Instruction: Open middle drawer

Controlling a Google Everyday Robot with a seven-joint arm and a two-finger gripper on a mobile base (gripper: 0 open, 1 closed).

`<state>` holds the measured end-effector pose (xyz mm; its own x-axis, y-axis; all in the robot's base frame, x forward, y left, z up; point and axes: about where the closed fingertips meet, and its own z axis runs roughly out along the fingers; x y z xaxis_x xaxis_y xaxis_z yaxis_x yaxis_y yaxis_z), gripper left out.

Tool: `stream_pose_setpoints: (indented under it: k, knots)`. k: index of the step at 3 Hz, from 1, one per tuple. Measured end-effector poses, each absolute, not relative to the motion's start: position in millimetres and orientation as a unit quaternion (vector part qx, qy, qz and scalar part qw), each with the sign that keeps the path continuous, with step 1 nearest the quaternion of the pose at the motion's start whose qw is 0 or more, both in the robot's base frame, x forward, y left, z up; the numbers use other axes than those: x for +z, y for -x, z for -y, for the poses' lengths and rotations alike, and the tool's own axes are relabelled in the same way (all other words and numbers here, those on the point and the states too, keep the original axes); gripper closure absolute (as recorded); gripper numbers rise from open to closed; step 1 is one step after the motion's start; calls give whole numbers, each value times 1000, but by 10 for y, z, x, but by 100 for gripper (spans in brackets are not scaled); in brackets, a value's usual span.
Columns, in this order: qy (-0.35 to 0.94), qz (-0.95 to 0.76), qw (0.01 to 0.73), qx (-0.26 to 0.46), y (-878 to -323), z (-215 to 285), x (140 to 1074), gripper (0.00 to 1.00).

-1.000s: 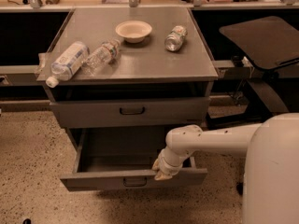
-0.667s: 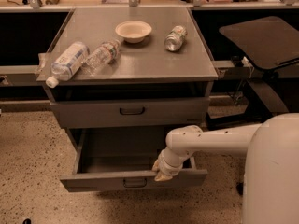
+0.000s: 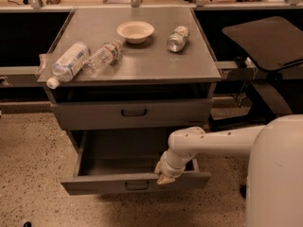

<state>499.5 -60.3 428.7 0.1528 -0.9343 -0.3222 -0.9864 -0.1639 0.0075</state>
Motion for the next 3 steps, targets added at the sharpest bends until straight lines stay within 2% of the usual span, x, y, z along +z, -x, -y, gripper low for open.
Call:
stream_pose_setpoints:
  k: [1,2,3]
  knots:
    - [752,-638,103,127,-4995,603,4287,7]
    - [752,-638,103,127,-4994,603,4286,0]
    - [752,-638,103,127,-4994,603,4286,0]
